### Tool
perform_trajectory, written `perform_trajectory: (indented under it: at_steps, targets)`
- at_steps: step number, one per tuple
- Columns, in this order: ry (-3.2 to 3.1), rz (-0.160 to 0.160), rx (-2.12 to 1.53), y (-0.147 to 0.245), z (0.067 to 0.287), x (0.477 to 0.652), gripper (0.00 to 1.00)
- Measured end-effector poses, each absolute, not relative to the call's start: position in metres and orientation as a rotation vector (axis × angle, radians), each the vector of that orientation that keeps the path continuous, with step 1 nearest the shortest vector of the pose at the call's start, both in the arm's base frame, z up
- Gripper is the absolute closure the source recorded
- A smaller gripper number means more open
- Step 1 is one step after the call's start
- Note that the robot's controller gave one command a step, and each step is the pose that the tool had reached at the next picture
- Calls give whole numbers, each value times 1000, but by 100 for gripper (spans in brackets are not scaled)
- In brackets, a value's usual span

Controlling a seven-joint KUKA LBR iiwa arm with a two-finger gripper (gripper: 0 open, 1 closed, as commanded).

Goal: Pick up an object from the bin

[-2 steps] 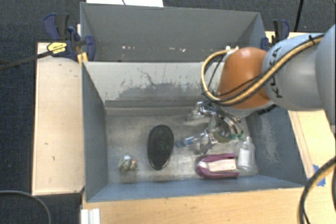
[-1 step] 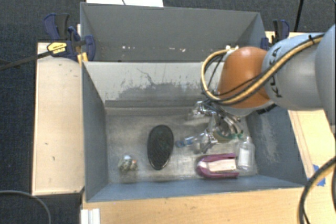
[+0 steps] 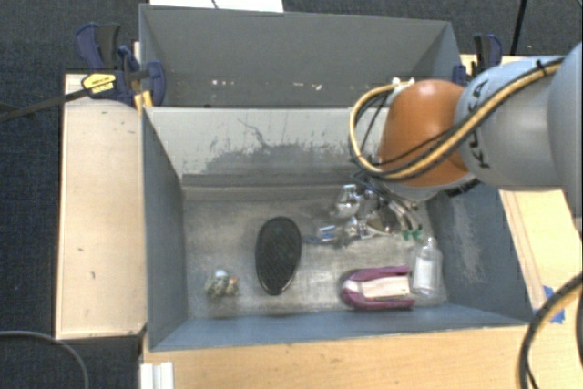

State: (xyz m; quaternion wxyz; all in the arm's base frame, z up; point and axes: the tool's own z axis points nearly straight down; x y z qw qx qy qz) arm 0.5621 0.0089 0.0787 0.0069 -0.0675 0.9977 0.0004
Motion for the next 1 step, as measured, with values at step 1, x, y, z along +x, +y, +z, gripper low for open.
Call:
perform_trajectory:
  at_steps: [1]
  targets:
    - [3126, 0, -208, 9, 131, 564, 100]
